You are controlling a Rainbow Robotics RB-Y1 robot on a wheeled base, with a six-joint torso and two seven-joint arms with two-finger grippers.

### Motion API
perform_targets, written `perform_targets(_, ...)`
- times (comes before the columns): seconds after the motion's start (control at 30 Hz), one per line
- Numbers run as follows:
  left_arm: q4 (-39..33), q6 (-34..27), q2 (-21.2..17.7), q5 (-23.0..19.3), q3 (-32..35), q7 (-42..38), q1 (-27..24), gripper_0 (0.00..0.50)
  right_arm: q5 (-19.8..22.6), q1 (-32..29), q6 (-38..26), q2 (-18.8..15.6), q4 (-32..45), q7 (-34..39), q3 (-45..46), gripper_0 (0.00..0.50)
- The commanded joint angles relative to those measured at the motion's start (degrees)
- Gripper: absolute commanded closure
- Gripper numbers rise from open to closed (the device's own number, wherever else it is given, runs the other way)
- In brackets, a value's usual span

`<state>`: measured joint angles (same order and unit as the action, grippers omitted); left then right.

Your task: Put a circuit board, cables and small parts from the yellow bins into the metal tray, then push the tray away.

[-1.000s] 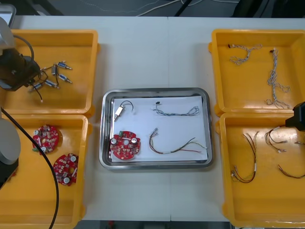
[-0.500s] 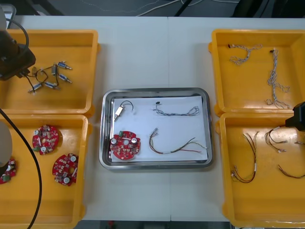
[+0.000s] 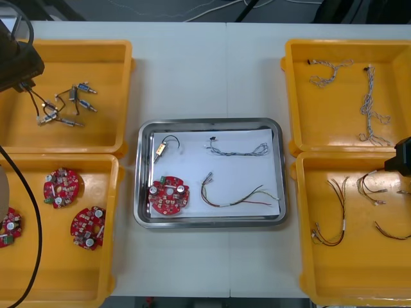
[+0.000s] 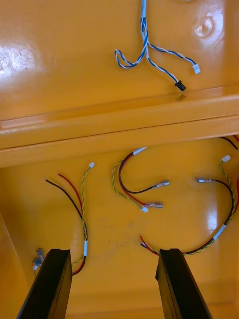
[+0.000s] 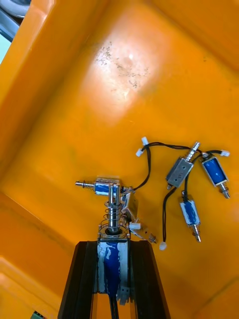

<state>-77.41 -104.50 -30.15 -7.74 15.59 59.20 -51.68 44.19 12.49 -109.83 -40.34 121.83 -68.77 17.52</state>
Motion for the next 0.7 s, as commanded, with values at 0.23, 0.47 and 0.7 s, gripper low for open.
perform_targets(0.23, -2.7, -0.7, -3.0, -1.9, -1.3, 0.2, 0.3, 0.5, 0.5, -0.8, -0.2, -2.0, 1.8, 2.4, 1.8, 0.0)
perform_targets(0.47, -2.7, -0.4, -3.0, -1.9, -1.3, 0.7, 0.5, 0.5, 0.5, -0.8, -0.2, -2.0, 1.8, 2.4, 1.8, 0.0)
perform_targets(0.7, -2.7, 2.4, -3.0, -1.9, -1.3, 1.3, 2.5, 0.5, 0.5, -0.8, -0.2, -2.0, 1.8, 2.4, 1.8, 0.0)
